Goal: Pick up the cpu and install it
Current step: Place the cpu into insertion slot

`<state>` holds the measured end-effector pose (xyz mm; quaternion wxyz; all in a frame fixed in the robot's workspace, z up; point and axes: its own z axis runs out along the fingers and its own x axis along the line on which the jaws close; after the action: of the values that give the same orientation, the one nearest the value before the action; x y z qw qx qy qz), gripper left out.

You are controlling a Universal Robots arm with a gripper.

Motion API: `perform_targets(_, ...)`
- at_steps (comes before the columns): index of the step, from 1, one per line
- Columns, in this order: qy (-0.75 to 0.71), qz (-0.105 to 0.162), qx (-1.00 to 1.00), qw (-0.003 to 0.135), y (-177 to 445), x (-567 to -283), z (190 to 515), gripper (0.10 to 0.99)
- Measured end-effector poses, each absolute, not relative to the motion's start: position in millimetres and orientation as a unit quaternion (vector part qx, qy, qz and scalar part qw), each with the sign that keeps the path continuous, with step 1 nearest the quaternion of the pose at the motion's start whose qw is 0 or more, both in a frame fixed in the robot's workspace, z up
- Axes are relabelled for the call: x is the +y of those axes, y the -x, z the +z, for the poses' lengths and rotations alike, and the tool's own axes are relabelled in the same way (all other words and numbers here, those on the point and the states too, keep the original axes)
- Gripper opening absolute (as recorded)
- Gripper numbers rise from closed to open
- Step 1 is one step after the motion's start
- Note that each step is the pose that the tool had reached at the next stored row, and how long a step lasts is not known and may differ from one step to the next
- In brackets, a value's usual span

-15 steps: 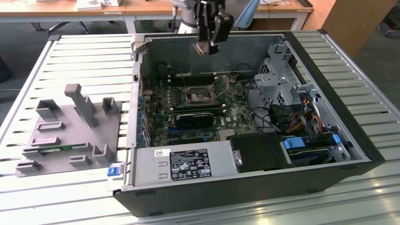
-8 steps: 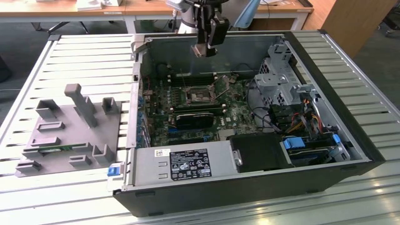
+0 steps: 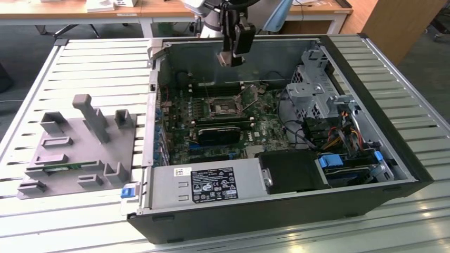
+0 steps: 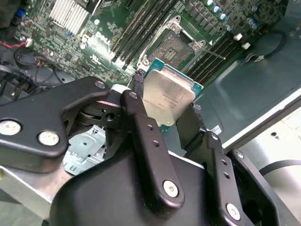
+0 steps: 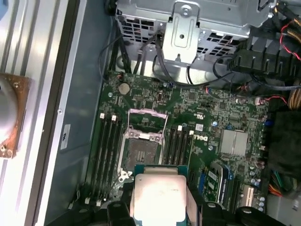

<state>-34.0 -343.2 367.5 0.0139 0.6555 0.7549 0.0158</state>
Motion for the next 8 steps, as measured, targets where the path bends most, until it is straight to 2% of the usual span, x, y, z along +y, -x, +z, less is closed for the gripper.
perform_targets(8, -0.682, 0.015, 0.731, 0.014, 33.1, -341.6, 360.0, 0.525)
